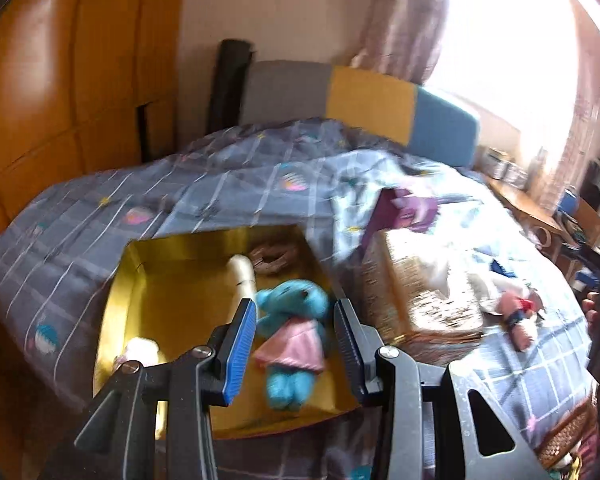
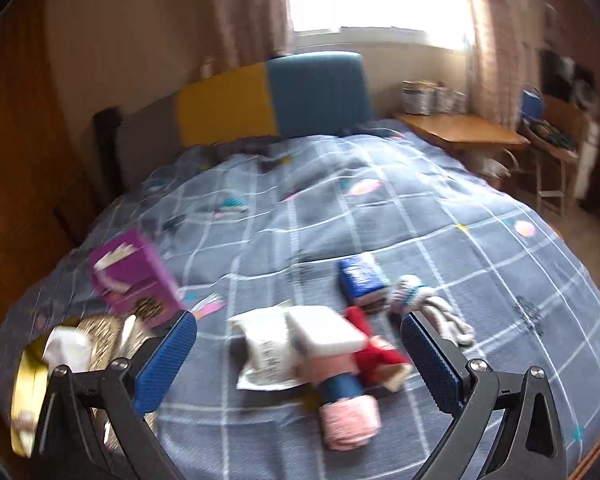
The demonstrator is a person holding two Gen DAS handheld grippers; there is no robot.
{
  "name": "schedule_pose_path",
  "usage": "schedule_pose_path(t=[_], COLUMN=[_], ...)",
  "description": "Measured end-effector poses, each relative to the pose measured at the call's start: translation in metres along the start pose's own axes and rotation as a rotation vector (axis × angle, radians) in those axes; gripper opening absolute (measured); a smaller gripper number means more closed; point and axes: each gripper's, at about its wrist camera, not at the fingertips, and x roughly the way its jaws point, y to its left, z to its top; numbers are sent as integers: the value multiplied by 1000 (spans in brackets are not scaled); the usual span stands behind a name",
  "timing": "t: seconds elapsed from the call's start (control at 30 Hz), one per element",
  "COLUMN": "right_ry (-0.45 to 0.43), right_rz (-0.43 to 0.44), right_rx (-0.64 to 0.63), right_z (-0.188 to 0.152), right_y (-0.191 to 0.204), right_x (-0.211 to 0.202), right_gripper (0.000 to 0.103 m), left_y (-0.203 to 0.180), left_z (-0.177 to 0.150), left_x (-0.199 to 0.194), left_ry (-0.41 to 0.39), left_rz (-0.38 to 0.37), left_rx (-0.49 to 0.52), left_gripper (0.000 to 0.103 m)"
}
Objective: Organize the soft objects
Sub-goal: 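Move both grippers back over the remaining soft items on the bed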
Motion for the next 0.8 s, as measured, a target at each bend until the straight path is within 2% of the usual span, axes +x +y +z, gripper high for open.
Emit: schedule_pose_path(t=[0.1, 0.2, 0.23, 0.27, 0.33, 0.4, 0.57, 0.8], right_ry=[33, 78, 109, 177, 189, 197, 209, 194], right_rz=[-34, -67, -75, -83, -5, -18, 16, 49], right_rx=[121, 207, 242, 294, 413, 445, 494, 472], right_z=[3, -11, -17, -21, -23, -25, -28, -26], right_y=[-42, -78, -87, -96, -112, -119, -125, -117], right_x=[18, 38, 45, 54, 57, 58, 57, 54], right_gripper=[103, 103, 103, 103, 103, 103, 103, 103], left_y=[-25, -58, -71, -83, -111, -137, -208, -282], left_z=[11, 21, 23, 26, 29, 31, 34, 23], left_x=[-4, -5, -4, -2, 2, 5, 33, 110], left_ry=[-12, -17, -14, -12, 2, 18, 153, 347], left_rz=[-53, -105, -124, -141, -187, -239, -381, -384], left_rx=[59, 133, 162, 186, 234, 278, 320, 328], left_gripper=[40, 40, 40, 40, 40, 40, 40, 41])
